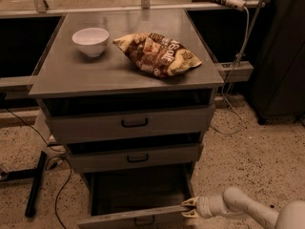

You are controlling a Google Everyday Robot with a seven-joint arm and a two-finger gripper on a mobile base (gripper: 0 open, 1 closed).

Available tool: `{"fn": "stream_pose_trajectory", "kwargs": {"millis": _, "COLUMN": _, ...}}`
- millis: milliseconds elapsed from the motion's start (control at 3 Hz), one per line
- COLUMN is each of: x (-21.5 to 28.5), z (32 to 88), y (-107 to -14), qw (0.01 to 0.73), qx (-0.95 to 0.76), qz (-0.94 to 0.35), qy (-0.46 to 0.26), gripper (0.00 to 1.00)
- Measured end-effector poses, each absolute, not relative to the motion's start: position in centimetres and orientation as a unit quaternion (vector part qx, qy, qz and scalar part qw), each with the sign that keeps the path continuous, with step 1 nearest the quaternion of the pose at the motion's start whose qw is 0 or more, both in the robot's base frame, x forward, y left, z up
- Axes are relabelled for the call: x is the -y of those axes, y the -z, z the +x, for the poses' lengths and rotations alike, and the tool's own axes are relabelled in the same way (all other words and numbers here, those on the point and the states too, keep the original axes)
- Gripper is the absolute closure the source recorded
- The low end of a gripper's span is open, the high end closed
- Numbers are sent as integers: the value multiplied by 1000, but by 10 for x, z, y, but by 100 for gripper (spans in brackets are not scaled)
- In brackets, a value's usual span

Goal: Open bottom drawer

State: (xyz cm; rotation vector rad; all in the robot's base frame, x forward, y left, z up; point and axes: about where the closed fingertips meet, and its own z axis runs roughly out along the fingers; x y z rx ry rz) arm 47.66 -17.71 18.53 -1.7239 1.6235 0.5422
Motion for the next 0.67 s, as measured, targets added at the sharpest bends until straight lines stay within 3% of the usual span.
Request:
{"fn": "stream_pose_trajectory", "kwargs": {"millis": 333, "x": 177, "z": 477, "y": -185, "qw": 349, "qx": -626, "qz": -665, "qy": -209, "gripper": 12}}
{"fn": "stream_pose_trajectory", "kwargs": {"millis": 667, "x": 177, "z": 477, "y": -185, "qw": 349, "qx": -626, "qz": -665, "qy": -209, "gripper": 0}}
